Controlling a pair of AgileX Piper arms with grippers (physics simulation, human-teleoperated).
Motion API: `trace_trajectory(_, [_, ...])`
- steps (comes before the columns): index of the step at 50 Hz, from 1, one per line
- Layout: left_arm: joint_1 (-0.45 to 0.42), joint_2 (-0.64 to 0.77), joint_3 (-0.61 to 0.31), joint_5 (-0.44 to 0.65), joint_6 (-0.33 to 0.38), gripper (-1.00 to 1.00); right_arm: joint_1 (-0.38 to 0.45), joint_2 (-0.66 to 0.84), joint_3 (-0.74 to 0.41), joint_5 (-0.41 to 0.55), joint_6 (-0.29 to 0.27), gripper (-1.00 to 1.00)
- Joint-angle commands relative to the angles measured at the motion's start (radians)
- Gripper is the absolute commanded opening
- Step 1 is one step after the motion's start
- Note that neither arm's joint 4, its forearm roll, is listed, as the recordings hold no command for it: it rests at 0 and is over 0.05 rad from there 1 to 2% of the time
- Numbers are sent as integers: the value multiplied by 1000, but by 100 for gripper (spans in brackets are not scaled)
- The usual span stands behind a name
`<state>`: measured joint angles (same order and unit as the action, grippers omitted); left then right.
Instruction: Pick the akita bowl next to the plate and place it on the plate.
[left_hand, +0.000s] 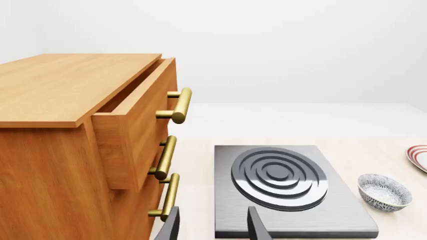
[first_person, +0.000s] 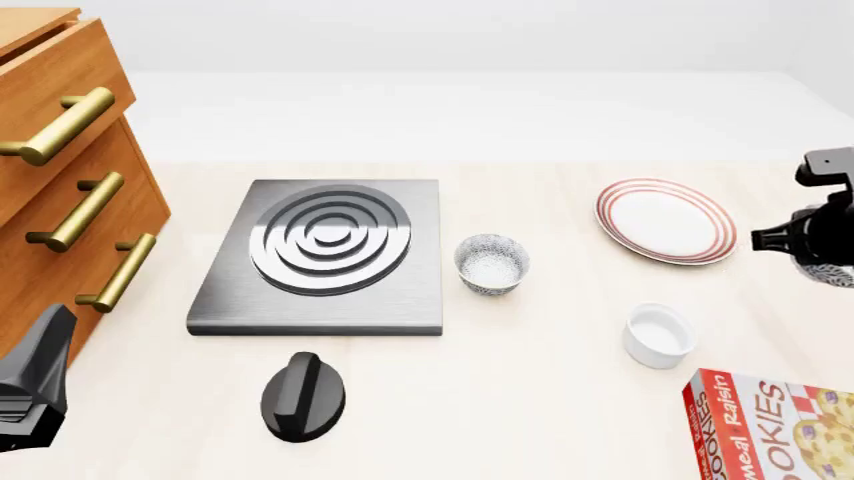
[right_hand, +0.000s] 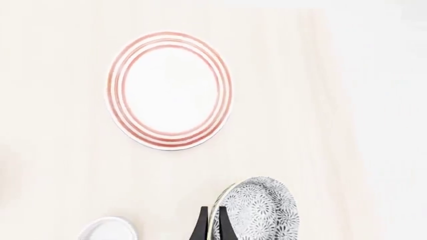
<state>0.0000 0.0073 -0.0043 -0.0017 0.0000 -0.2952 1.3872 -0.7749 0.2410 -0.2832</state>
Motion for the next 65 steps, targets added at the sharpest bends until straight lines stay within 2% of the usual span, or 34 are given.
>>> trace_trajectory(1, [0,0,0,0,0,100,18,-46,-69,78,-22,-100])
trace_trajectory(21, [0,0,0,0,0,100,75,-21,-200,153,-43,-100])
trace_trajectory(53, [0,0,0,0,0,100,209,246,-517,188,-76,-100])
trace_trajectory(65, [0,0,0,0,0,100,244,346,-568,167,-70,-100])
